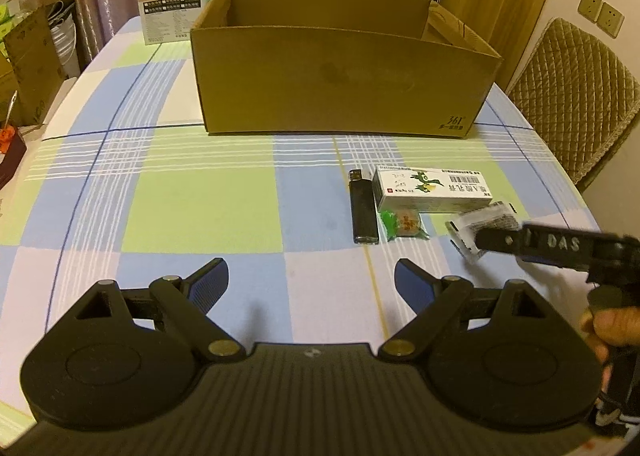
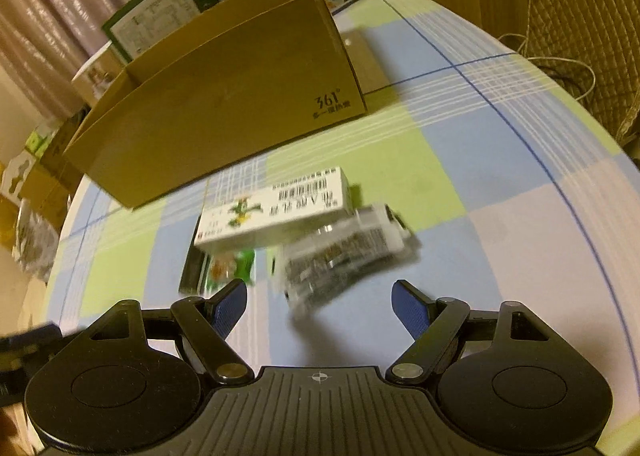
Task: Organize objects
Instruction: 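Withdraw both tools from the box back over the remaining table items, then grasp the clear plastic packet with the right tool while the left tool grasps the green-wrapped candy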
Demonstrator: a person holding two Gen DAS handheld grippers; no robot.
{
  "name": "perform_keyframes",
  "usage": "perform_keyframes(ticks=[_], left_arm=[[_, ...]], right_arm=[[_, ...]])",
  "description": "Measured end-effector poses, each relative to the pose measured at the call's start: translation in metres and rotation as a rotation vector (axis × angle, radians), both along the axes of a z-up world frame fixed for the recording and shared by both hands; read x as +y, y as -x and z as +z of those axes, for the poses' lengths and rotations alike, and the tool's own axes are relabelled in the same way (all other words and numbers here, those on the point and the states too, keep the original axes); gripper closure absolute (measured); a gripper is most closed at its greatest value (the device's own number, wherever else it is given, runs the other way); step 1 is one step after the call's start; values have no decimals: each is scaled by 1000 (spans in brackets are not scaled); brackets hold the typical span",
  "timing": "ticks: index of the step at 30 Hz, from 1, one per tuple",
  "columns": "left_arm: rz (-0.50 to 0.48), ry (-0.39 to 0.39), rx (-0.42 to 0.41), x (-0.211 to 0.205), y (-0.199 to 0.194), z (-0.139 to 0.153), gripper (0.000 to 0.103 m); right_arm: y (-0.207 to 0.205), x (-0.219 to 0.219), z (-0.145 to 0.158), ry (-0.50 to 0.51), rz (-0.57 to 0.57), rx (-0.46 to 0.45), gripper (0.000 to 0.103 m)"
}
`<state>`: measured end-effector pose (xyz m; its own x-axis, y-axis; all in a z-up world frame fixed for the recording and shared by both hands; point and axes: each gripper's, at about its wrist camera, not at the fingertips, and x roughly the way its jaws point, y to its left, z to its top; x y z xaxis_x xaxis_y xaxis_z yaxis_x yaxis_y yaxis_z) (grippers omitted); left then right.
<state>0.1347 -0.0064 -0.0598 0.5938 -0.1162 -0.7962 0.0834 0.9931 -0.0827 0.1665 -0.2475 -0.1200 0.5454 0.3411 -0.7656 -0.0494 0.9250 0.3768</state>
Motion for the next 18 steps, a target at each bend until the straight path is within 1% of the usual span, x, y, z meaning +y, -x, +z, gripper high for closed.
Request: perform_keyframes(ticks=[4, 8, 9, 13, 14, 15, 16, 17, 18], left_arm=[[-8, 2, 10, -4, -10, -7, 15], [-10, 6, 17, -6, -16, -12, 15], [-9, 6, 19, -6, -17, -13, 15], [-7, 7, 25, -6, -21, -16, 15], [-9, 7, 25, -7, -21, -17, 15], [-13, 7, 24, -8, -22, -17, 15], [-18, 6, 22, -8, -23, -17, 15], [-21, 5, 22, -9, -24, -18, 15], [-23, 5, 21, -10, -25, -19, 15]], right_arm=[[-19, 4, -6, 14, -46, 18, 26], [-32, 11, -8, 49, -64, -7, 26], [-34, 15, -9, 63, -59, -13, 26], [-35, 30, -12, 176, 6, -45, 27], [-32, 32, -13, 202, 24, -53, 31], [-30, 34, -13, 233, 44, -64, 38], [-25, 34, -14, 265, 65, -79, 41], [-22, 33, -15, 272, 80, -87, 46], [-20, 32, -15, 278, 91, -92, 53]])
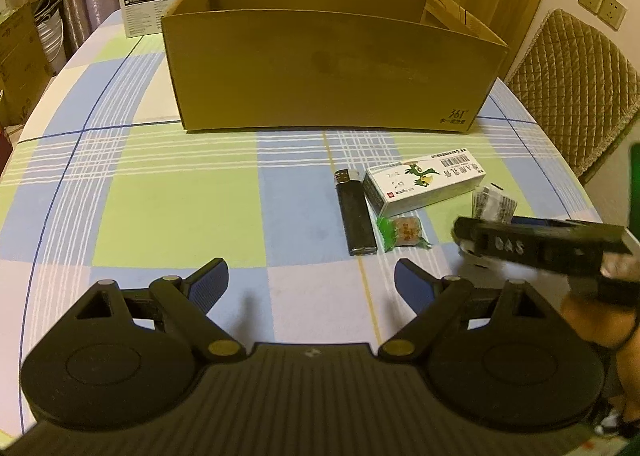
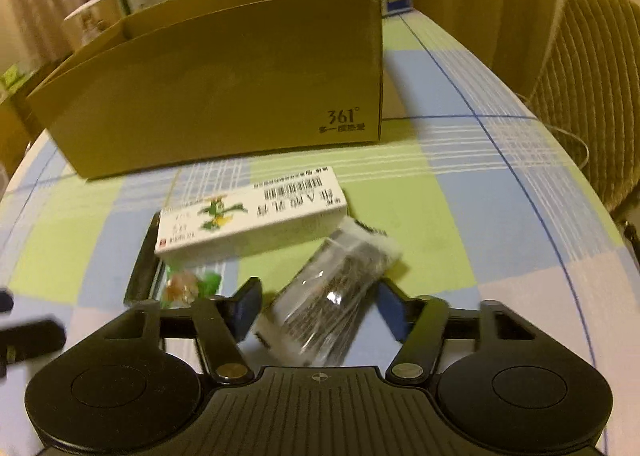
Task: Organize objects
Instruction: 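Grasp the clear plastic packet with the right tool while the left tool grasps the green-wrapped candy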
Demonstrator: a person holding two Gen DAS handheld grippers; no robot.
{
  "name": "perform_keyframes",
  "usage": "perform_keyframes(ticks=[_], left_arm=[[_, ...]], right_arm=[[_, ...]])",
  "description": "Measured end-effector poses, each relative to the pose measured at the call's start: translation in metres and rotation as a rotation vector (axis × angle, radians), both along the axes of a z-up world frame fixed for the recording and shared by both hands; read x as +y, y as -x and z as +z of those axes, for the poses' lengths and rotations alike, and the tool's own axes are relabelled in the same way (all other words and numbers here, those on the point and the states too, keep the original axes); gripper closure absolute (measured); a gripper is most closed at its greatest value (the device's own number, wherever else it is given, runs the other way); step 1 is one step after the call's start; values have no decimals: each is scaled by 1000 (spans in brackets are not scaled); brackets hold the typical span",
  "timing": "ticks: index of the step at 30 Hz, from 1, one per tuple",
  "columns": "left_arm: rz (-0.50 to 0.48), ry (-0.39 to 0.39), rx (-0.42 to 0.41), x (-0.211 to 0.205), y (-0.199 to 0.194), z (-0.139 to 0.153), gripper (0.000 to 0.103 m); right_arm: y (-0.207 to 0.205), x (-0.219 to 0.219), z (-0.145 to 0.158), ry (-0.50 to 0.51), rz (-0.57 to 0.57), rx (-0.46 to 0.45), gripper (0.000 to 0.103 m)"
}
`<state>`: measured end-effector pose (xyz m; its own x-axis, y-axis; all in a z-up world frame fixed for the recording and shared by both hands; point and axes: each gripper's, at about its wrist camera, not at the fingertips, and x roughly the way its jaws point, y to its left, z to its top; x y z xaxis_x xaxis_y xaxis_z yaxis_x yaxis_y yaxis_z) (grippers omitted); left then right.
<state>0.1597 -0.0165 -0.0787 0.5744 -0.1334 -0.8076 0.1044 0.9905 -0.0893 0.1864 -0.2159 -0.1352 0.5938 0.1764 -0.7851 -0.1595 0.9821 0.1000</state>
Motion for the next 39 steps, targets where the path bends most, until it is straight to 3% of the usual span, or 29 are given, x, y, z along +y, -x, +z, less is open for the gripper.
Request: perform_keyframes(ticks=[2, 7, 11, 18, 23, 34, 37, 39], left_arm=[[-6, 1, -3, -2, -3, -2, 16], [-48, -16, -21, -11, -13, -8, 21], [-92, -35, -32, -21, -25, -16, 35], [-180, 19, -55, -48, -32, -26, 61], [-197, 9, -73, -64, -34, -35, 66], [-172, -36, -91, -78, -37, -50, 66], [-159, -54, -102, -81, -36, -52, 70], [-165, -57, -104, -83, -35, -51, 81]], right_arm=[[3, -6, 1, -1, 9, 1, 62], [8, -24, 3, -35, -2, 6, 65], [15, -30, 5, -52, 5, 1, 65], [23, -35, 5, -57, 1, -20, 65], [21, -39, 4, -49, -3, -29, 65], [21, -41, 2, -45, 1, -52, 65], [21, -41, 2, -46, 2, -53, 65], [21, -41, 2, -46, 3, -55, 65]])
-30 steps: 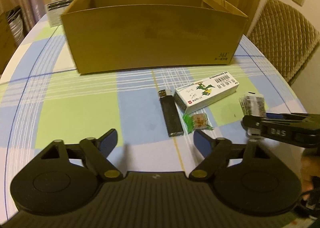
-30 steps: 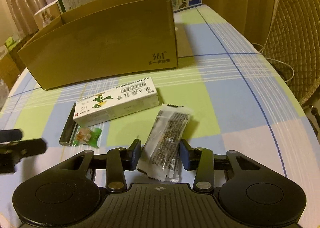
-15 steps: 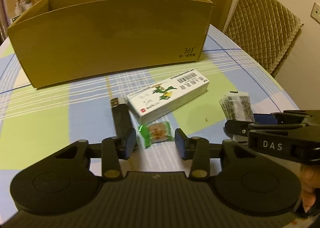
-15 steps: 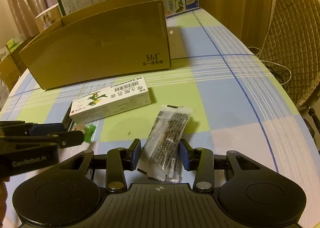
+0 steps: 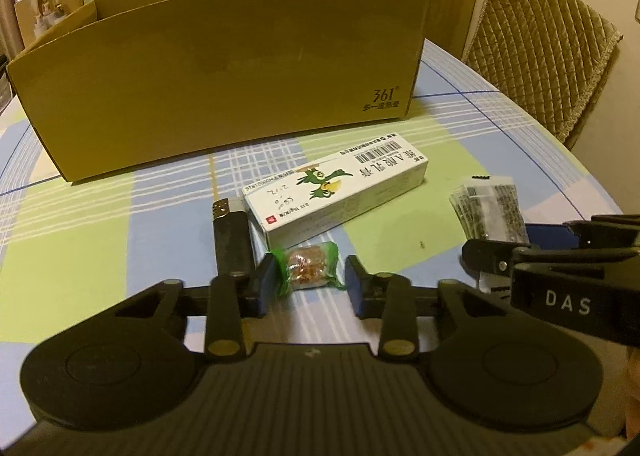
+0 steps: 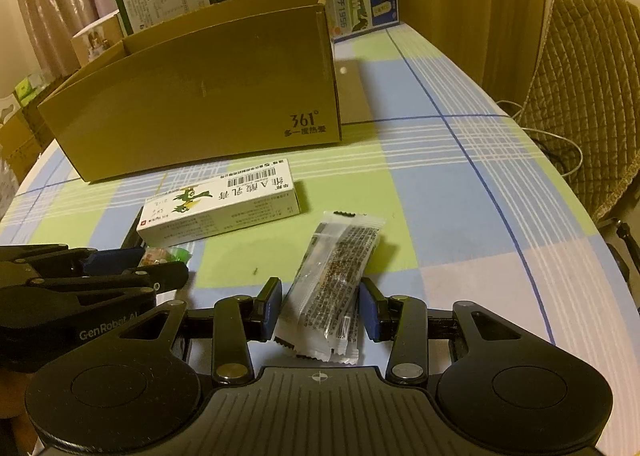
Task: Organize objects
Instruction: 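Grasp the clear plastic packet with the right tool while the left tool grasps the green-wrapped candy, then carry the green candy with the left tool while the right tool carries the plastic packet to the box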
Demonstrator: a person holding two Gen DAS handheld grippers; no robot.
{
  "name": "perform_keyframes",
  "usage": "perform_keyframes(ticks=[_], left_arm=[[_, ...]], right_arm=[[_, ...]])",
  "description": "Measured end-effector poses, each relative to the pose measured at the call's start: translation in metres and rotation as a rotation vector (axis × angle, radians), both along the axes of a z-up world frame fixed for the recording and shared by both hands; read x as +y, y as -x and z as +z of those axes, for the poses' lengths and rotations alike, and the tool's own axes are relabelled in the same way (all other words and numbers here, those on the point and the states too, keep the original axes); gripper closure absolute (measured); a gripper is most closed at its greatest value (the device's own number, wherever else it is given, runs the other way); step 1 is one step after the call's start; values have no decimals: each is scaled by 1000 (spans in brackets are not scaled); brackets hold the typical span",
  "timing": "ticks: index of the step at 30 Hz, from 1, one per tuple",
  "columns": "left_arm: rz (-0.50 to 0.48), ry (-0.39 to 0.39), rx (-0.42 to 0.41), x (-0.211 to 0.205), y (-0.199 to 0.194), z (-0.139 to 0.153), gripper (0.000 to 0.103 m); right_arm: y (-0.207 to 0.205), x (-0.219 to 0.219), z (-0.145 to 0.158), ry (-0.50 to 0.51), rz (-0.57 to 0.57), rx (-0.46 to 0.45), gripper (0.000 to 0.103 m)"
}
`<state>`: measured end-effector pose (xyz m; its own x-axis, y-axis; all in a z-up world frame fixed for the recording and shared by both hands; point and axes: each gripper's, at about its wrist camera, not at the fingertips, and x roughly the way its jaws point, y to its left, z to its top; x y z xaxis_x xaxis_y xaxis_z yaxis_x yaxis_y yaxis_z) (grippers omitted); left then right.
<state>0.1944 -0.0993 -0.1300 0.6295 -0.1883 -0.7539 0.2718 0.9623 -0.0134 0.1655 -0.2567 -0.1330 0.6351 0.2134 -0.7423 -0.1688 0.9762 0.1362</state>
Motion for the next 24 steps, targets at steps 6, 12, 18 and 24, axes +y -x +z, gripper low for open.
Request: perform_keyframes(ticks=[6, 12, 18, 24], left_arm=[[20, 4, 23, 5, 7, 4, 83], [58, 32, 32, 14, 27, 16, 83], [84, 41, 37, 22, 46, 26, 83], [104, 58, 24, 29, 62, 39, 83]], right_arm=[[3, 1, 1, 3, 10, -14, 65], [12, 6, 7, -4, 36, -21, 66], [30, 10, 16, -16, 55, -17, 67], [51, 11, 30, -40, 63, -9, 67]])
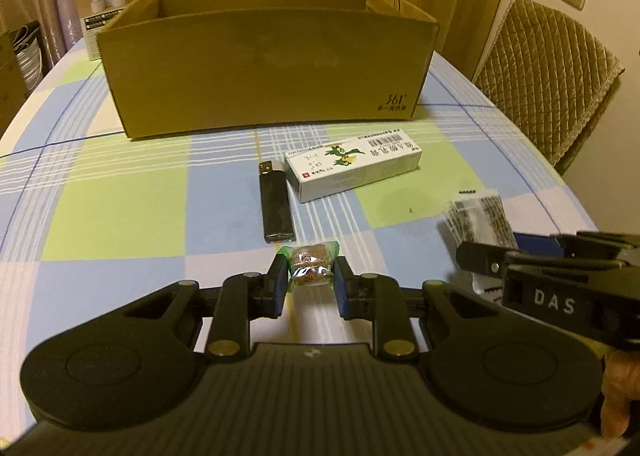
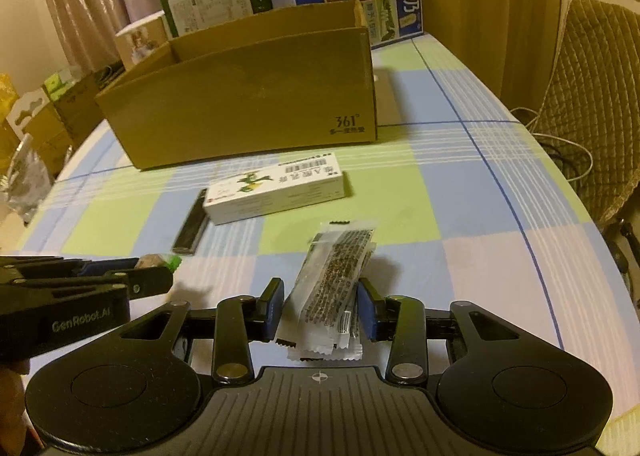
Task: Organize objects
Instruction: 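Carry the green candy with the left tool while the right tool carries the plastic packet to the box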
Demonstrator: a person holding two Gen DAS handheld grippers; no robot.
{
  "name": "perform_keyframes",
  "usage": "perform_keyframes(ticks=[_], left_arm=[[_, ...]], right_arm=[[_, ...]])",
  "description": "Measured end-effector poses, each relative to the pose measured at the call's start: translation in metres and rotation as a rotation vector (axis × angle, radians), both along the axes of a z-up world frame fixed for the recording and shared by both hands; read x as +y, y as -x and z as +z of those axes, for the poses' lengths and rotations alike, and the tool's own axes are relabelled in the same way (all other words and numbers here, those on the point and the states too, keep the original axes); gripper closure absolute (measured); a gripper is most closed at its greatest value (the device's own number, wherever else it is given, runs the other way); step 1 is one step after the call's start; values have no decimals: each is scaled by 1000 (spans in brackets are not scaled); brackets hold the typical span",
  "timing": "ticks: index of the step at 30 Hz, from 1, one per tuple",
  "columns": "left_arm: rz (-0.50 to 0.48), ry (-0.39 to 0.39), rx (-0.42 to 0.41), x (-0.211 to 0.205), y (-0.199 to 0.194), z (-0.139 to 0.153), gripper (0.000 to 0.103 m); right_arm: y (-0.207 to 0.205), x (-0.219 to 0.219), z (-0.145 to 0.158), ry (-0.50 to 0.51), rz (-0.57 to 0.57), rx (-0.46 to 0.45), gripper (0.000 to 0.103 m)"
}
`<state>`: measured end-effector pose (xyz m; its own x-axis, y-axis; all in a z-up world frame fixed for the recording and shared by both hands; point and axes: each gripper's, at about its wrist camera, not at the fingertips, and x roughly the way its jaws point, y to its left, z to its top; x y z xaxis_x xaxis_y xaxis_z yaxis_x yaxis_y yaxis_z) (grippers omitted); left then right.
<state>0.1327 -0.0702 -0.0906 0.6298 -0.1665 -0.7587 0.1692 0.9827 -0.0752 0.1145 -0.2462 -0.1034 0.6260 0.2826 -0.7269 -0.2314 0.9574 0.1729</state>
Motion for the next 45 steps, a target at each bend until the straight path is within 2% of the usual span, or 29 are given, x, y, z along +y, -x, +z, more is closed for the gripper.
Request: perform_keyframes(ticks=[20, 34, 45], left_arm=[[28, 6, -89, 14, 38, 69, 83], [22, 4, -114, 13, 52, 87, 83], [6, 8, -127, 14, 44, 101, 83]], right_arm=[[43, 11, 68, -13, 40, -127, 67], [54, 7, 86, -16, 44, -164, 67], [48, 5, 97, -24, 52, -166, 67]])
